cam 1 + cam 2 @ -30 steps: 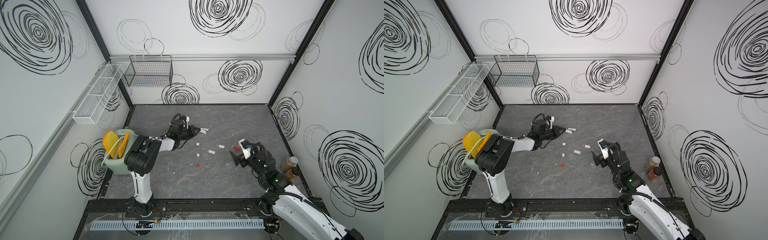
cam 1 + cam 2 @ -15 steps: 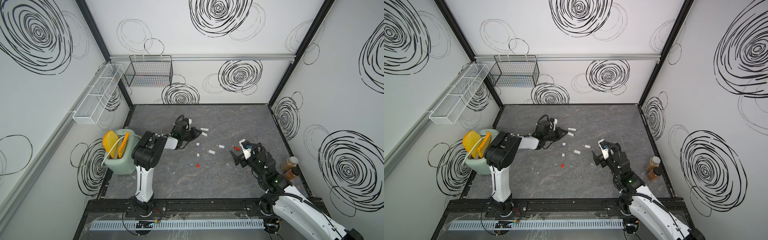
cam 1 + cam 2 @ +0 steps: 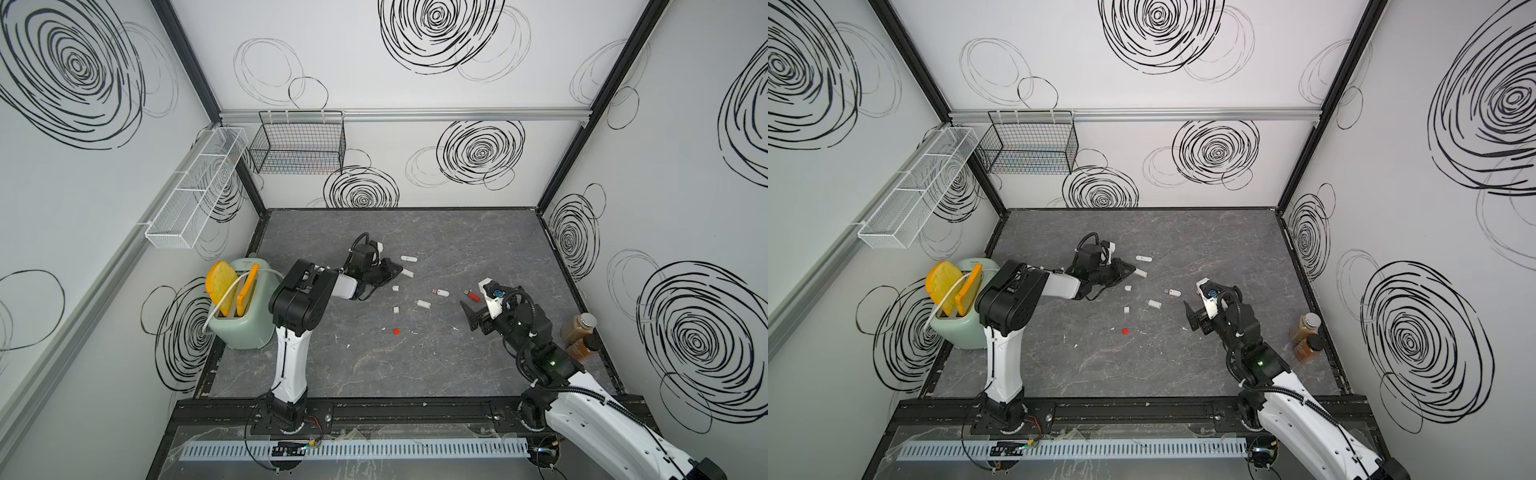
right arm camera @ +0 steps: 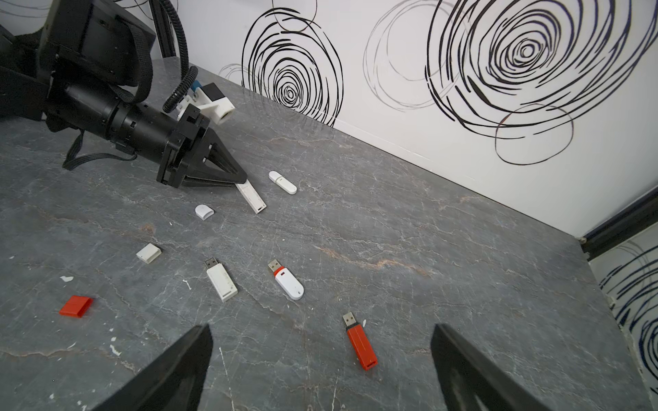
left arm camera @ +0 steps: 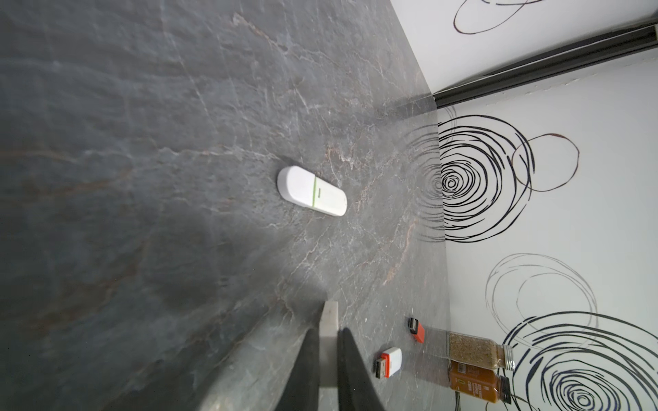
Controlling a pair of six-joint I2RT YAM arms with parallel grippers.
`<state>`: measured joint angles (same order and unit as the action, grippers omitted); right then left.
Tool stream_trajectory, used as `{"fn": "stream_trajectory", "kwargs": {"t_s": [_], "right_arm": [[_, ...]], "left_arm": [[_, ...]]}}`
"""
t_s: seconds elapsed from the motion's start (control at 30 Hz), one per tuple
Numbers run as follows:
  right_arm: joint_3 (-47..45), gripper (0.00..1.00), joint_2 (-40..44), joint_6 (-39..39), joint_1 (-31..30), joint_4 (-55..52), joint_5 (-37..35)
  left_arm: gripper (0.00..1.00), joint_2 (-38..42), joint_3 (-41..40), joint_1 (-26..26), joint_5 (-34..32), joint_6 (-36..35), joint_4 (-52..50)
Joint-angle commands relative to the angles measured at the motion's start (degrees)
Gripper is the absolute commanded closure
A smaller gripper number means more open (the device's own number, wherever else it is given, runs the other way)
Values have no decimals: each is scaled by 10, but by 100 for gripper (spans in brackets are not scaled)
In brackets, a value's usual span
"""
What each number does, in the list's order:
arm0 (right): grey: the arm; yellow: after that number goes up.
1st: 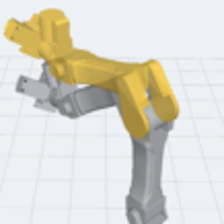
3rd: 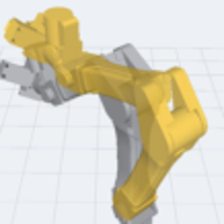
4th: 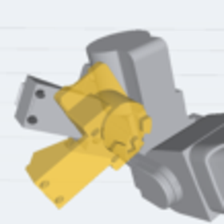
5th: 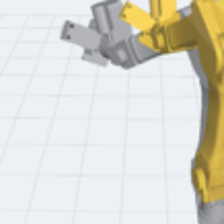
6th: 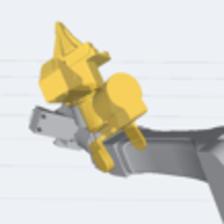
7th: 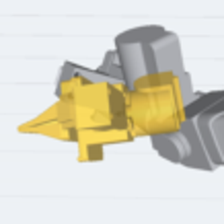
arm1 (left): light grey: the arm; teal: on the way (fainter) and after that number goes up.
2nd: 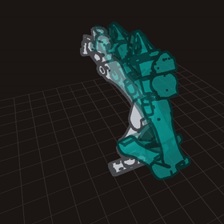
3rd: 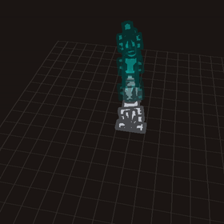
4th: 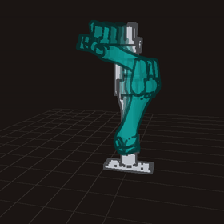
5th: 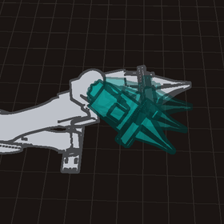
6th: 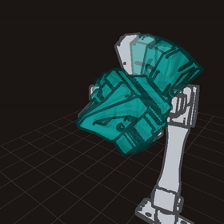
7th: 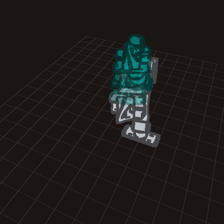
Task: Close the usb drive cover
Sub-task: Place the USB drive at the center of the board.
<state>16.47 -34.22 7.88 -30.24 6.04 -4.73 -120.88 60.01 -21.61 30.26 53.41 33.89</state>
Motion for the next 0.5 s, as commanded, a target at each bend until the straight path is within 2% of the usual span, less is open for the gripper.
{"fn": "stream_trajectory", "kwargs": {"t_s": [0.0,0.13,0.47], "right_arm": [[-6,1,6,-5,-3,14,-2],[-6,1,5,-5,-3,17,-1],[-5,1,4,-7,-3,14,-8]], "left_arm": [[81,-15,9,4,-5,0,3],[75,-15,9,4,-4,2,2],[67,-20,18,0,0,-13,-26]]}}
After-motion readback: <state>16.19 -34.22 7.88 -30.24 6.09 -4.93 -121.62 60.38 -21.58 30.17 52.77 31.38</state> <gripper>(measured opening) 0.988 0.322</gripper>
